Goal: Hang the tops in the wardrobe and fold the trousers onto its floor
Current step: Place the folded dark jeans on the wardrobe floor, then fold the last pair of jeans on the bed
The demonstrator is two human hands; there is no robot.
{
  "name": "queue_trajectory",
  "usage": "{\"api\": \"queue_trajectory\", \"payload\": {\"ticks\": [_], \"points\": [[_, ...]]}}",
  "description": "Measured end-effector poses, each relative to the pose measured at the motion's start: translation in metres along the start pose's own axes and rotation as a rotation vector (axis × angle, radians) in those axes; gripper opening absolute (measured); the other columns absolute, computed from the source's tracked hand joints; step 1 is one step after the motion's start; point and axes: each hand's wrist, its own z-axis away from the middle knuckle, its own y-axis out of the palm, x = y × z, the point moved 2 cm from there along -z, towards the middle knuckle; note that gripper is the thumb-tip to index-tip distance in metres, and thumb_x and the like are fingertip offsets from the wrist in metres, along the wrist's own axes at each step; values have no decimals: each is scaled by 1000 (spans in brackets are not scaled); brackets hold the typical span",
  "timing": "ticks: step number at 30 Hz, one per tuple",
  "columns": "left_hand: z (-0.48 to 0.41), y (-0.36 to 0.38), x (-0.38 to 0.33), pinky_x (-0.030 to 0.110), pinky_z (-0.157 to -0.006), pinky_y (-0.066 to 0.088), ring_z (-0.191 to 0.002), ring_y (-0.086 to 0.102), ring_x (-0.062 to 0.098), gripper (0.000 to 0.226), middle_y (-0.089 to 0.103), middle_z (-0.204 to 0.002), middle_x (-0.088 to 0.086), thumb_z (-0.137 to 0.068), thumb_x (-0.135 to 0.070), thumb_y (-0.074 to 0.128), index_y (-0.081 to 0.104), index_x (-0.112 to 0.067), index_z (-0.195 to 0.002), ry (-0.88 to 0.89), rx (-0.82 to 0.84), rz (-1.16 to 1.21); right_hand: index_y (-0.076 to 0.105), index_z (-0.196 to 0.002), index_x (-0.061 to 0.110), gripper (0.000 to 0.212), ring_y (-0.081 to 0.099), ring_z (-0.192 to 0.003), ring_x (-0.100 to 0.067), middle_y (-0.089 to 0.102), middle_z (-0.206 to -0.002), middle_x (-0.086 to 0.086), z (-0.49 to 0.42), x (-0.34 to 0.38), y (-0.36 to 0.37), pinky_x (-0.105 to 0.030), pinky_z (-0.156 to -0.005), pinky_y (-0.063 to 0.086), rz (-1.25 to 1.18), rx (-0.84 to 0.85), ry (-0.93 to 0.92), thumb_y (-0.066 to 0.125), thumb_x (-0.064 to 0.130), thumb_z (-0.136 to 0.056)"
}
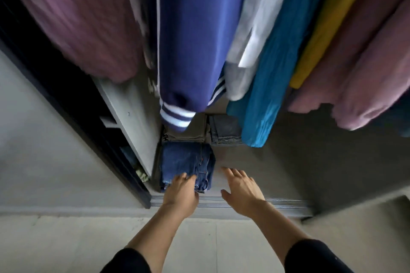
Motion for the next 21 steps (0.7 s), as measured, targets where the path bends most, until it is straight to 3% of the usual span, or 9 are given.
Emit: {"api": "queue_trajectory", "payload": {"ticks": [6, 11, 16, 21], "points": [[77, -144, -100, 36, -89, 44, -124, 42, 22, 34, 49, -127, 0, -90, -23, 49, 51, -24, -125, 137, 10, -1, 27, -146, 20, 64, 39, -130, -24, 43, -143, 0, 105, 21, -167, -36, -103, 39, -116, -54, 201, 55, 35, -90], [128, -221, -183, 35, -93, 44, -125, 41, 21, 38, 49, -129, 0, -91, -22, 51, 50, -24, -129, 315, 43, -27, 29, -145, 21, 62, 42, -126, -26, 47, -136, -3, 200, 25, -267, -36, -99, 42, -200, -105, 376, 56, 33, -89], [158, -246, -281, 39, -99, 42, -125, 41, 23, 40, 47, -132, 2, -91, -24, 50, 49, -26, -131, 494, 68, -92, 30, -146, 20, 66, 43, -128, -28, 47, -137, -7, 290, -7, -323, -37, -101, 41, -236, -183, 538, 59, 31, -88], [197, -219, -399, 36, -96, 41, -124, 42, 23, 39, 50, -130, 2, -90, -23, 49, 51, -26, -129, 675, 119, -151, 30, -147, 19, 67, 43, -129, -28, 45, -141, -8, 383, -79, -343, -37, -102, 41, -257, -257, 737, 61, 36, -90]]}}
